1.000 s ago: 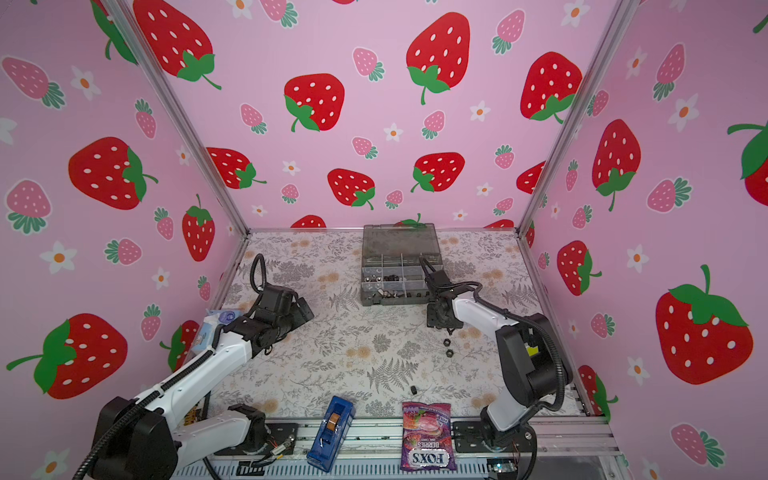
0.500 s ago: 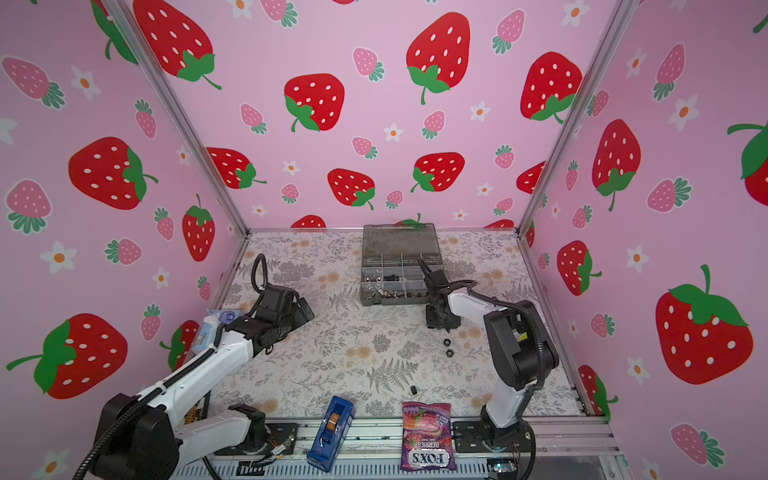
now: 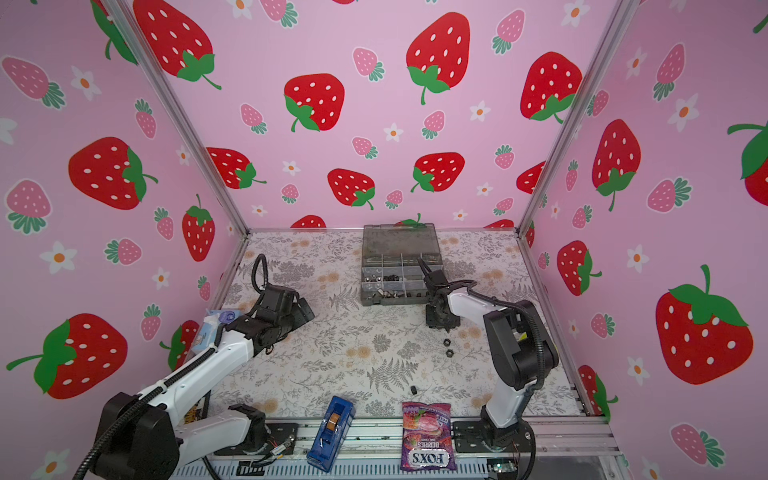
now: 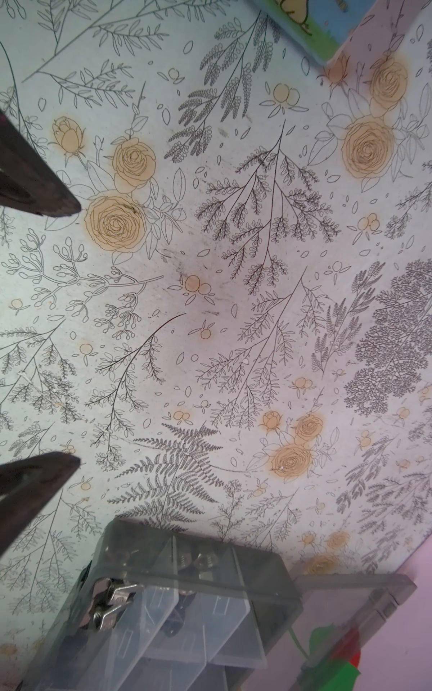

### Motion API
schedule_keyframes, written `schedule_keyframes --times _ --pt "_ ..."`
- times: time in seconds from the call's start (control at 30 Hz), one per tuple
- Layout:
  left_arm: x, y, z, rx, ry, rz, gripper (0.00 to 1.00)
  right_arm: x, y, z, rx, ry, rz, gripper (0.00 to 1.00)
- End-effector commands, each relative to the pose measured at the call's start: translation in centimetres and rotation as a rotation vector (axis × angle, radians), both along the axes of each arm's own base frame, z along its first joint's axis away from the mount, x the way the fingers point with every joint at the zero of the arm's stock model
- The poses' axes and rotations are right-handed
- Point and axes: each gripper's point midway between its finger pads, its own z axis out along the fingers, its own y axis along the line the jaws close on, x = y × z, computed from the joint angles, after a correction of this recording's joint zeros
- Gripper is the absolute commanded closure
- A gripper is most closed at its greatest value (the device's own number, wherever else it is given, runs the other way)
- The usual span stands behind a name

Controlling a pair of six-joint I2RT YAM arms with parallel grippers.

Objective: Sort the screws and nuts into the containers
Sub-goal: 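Lower and close the right gripper on a black hex nut, then lift the black hex nut with the right gripper and carry it over the box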

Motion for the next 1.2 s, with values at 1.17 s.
schedule_keyframes --times 1.17 --pt "0.4 0.1 0.7 -0.009 -0.019 0.010 0.01 1.7 1.6 5.1 0.103 -0.128 0.004 0.95"
